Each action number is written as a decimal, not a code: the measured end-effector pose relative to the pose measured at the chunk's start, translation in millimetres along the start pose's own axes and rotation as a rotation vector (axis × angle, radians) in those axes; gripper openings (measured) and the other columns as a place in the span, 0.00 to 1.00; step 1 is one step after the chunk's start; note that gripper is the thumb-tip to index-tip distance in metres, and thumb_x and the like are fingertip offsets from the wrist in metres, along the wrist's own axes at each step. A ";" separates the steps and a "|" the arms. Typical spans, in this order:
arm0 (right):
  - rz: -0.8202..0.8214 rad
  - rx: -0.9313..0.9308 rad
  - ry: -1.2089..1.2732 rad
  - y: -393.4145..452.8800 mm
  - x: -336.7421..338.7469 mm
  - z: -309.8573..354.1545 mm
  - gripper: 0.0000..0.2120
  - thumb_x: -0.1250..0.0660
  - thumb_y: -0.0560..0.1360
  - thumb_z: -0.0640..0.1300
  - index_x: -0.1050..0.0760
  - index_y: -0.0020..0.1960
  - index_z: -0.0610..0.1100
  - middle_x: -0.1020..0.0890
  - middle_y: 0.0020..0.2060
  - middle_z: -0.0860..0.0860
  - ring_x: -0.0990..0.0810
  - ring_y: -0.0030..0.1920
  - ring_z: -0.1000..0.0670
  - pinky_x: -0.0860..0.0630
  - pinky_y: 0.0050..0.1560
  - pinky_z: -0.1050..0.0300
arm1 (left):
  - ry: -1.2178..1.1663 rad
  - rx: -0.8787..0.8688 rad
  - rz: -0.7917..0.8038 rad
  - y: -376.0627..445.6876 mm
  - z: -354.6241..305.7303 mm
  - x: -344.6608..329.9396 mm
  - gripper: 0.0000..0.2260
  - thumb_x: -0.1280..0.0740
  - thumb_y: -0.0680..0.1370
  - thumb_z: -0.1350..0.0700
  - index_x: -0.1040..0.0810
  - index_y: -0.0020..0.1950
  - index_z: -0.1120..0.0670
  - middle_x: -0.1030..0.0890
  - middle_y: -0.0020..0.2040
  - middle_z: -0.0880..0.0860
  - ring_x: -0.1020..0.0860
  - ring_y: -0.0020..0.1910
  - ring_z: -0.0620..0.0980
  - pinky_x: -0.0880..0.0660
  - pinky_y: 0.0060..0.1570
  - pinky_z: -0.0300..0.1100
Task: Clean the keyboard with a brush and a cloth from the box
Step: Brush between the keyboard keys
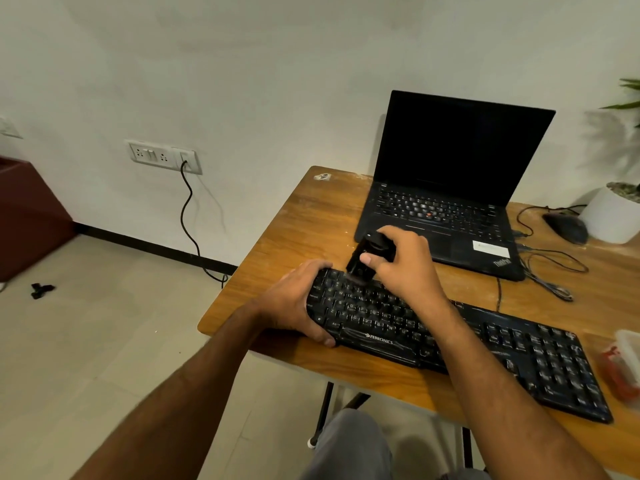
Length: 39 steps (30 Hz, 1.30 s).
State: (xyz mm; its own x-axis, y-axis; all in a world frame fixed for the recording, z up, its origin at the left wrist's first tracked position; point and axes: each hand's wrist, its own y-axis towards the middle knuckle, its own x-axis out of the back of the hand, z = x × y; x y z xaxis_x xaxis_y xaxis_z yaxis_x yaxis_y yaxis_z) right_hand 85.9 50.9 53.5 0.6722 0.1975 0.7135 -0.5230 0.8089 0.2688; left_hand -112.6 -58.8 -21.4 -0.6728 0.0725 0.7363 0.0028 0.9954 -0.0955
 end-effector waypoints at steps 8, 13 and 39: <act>-0.001 0.022 -0.029 2.0 -10.7 10.3 0.14 0.23 0.72 0.45 0.20 0.56 0.46 0.17 0.45 0.49 0.21 0.48 0.48 0.26 0.46 0.56 | -0.002 -0.008 -0.018 -0.2 0.5 -1.7 0.61 0.15 0.52 0.34 0.43 0.79 0.41 0.34 0.72 0.39 0.33 0.72 0.46 0.32 0.75 0.56; 0.188 0.085 -0.087 -9.0 -13.1 22.4 0.10 0.23 0.72 0.45 0.20 0.52 0.48 0.18 0.43 0.53 0.21 0.47 0.50 0.25 0.46 0.54 | -0.009 -0.020 -0.025 -1.1 1.6 -1.3 0.61 0.15 0.54 0.35 0.43 0.79 0.42 0.33 0.72 0.41 0.32 0.71 0.46 0.30 0.74 0.57; 0.166 0.016 -0.032 -12.8 -15.5 22.6 0.10 0.23 0.72 0.46 0.19 0.52 0.48 0.17 0.45 0.52 0.20 0.48 0.51 0.24 0.48 0.54 | -0.007 -0.022 -0.025 -0.8 1.1 -1.5 0.59 0.15 0.54 0.37 0.42 0.78 0.41 0.33 0.71 0.41 0.32 0.70 0.46 0.30 0.73 0.56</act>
State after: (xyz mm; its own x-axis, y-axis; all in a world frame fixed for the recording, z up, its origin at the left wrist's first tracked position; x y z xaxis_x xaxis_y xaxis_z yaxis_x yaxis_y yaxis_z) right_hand 70.3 25.0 53.6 0.5594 0.3096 0.7689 -0.6339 0.7575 0.1561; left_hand -112.3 -59.7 -23.1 -0.6784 0.0469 0.7332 0.0021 0.9981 -0.0619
